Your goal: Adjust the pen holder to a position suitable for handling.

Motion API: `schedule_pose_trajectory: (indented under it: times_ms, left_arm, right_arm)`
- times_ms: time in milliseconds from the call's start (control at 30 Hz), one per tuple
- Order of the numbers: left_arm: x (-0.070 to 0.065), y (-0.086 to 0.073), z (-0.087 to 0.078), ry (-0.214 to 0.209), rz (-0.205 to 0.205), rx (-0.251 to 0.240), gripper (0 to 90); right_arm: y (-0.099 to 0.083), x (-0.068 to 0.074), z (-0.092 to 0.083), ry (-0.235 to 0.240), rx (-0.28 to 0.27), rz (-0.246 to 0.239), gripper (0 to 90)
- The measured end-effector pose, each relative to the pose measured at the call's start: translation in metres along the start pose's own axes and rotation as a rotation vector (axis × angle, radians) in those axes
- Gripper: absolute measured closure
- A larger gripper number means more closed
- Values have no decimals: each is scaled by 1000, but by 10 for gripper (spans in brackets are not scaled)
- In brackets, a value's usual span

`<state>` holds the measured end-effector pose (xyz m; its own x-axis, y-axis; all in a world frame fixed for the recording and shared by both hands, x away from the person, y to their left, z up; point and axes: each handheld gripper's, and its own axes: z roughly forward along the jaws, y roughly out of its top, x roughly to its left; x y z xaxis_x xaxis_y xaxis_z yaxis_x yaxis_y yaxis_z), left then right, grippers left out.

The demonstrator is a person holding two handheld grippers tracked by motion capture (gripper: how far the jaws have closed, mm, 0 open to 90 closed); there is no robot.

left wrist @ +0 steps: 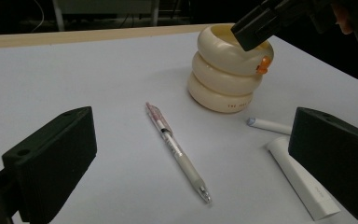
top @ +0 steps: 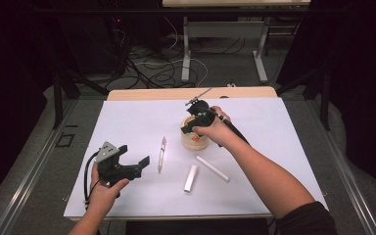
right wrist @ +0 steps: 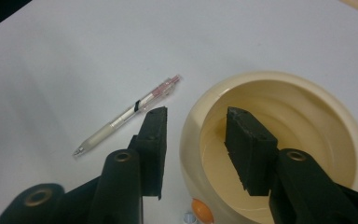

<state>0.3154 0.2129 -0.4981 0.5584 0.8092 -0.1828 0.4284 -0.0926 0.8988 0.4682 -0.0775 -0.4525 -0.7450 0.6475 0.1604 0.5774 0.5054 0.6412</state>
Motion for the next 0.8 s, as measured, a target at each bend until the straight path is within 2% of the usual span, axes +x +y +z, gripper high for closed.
schedule_pose_trajectory:
  times_ms: [33,200,233,267,333,367,500,733,800]
  left_arm:
    - [0,0,0,-3,-6,-3,9]
    - [0,0,0,0,-7,-3,9]
    - [0,0,0,1,-6,-3,9]
    - [0,0,0,2,-1,-2,9]
    - [0,0,0,0,-7,-3,9]
    - [0,0,0,-1,-7,-3,9]
    - [-1,0,0,-2,-5,-5,9]
    - [-1,0,0,1,-9,-5,9]
    - [-1,0,0,2,-10,-5,9]
  right_arm:
    - [1,1,-4,-3,32,-3,566]
    - [1,3,-11,-13,-15,-20,507]
    - [0,4,-10,-10,-46,-23,493]
    - [0,5,-14,-20,-23,-19,489]
    - [-1,7,-17,-21,-58,-21,485]
    - [-1,8,-20,-25,-33,-30,482]
    - [-5,12,-25,-29,-74,-32,460]
    - [-11,18,-32,-43,-118,-60,419]
    - [-12,19,-34,-46,-117,-73,417]
